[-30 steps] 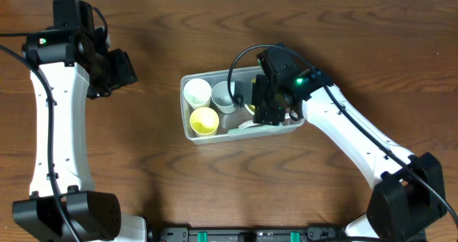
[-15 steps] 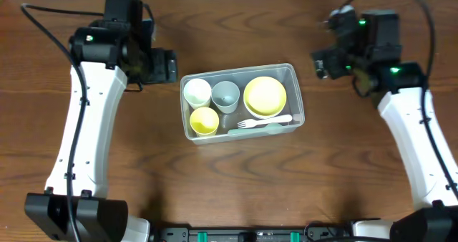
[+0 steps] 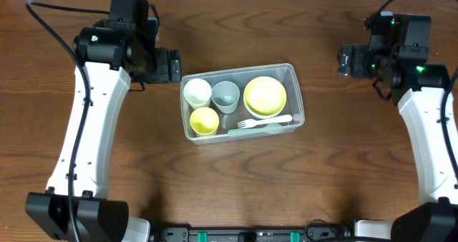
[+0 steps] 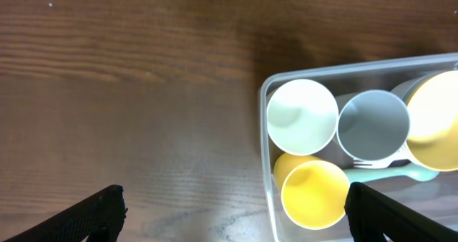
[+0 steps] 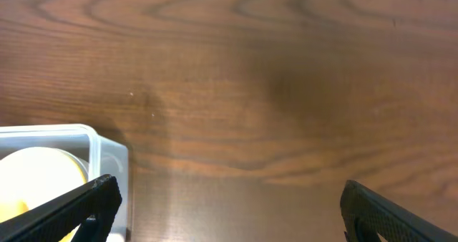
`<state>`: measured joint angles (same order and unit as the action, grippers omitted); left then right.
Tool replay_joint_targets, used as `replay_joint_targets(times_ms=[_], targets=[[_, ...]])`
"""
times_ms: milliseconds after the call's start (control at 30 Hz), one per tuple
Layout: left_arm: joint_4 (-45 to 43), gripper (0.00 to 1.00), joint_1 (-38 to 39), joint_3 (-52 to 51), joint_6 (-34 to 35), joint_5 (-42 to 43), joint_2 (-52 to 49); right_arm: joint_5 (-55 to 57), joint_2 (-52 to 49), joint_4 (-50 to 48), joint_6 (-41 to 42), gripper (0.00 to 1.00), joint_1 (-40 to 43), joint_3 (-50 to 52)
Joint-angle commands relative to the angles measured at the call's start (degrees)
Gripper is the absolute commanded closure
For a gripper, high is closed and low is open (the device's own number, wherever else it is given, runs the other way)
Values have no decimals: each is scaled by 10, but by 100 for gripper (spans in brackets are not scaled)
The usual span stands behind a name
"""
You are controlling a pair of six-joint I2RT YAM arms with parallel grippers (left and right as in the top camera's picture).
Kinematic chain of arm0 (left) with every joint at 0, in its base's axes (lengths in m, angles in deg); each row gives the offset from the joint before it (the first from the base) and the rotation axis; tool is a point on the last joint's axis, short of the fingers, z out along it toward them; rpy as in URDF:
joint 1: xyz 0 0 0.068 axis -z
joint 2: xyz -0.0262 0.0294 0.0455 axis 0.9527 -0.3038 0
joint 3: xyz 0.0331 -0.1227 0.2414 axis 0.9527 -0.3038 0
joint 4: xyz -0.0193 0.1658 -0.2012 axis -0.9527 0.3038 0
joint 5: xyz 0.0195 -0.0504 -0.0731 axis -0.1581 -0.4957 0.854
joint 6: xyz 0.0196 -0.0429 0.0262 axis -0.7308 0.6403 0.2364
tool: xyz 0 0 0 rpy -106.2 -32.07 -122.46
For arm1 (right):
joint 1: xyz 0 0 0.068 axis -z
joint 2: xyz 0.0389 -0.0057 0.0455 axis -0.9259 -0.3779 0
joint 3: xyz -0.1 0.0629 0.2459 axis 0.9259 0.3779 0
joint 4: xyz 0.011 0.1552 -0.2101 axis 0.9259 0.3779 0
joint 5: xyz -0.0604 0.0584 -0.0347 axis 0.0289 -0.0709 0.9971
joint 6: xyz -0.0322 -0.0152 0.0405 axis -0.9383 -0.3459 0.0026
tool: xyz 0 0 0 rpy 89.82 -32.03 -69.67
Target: Pack container
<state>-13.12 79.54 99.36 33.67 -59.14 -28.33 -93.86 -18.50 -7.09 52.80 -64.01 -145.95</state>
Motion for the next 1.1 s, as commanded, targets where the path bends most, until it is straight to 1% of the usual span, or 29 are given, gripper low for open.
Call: replay_joint_targets(times_ms=[0,33,100,200,233,267,333,367,400,533,667,833,1067], targets=[[12,2,-2,-3,-7,-11,0,-47,1,16,24,1,7,-3],[16,2,-2,-3,-7,-11,0,-92,1,26,-9,2,1,-3],[16,2,-2,-3,-7,-11,0,-135,1,49,-50,9,-17,-3],[16,2,-2,-3,-7,-11,0,-121,1,75,-68,29,-57,0],[16,2,-2,-3,-7,-11,0,-111,1,78,-68,40,-72,3],[16,2,-2,-3,-7,-11,0,-101,1,81,-68,53,-88,5],[19,2,-2,-3,-7,-11,0,-86,0,86,-68,81,-123,11],[21,2,-2,-3,-7,-11,0,-79,0,88,-68,89,-139,14],[23,2,-2,-3,-7,-11,0,-70,-1,90,-68,94,-159,18],[27,2,-2,-3,-7,-11,0,-55,-5,90,-66,94,-212,39],[27,2,-2,-3,-7,-11,0,-36,-7,80,-49,94,-239,82],[27,2,-2,-3,-7,-11,0,-30,-7,71,-26,96,-244,144],[27,2,-2,-3,-7,-11,0,-30,-7,74,-25,96,-244,193]])
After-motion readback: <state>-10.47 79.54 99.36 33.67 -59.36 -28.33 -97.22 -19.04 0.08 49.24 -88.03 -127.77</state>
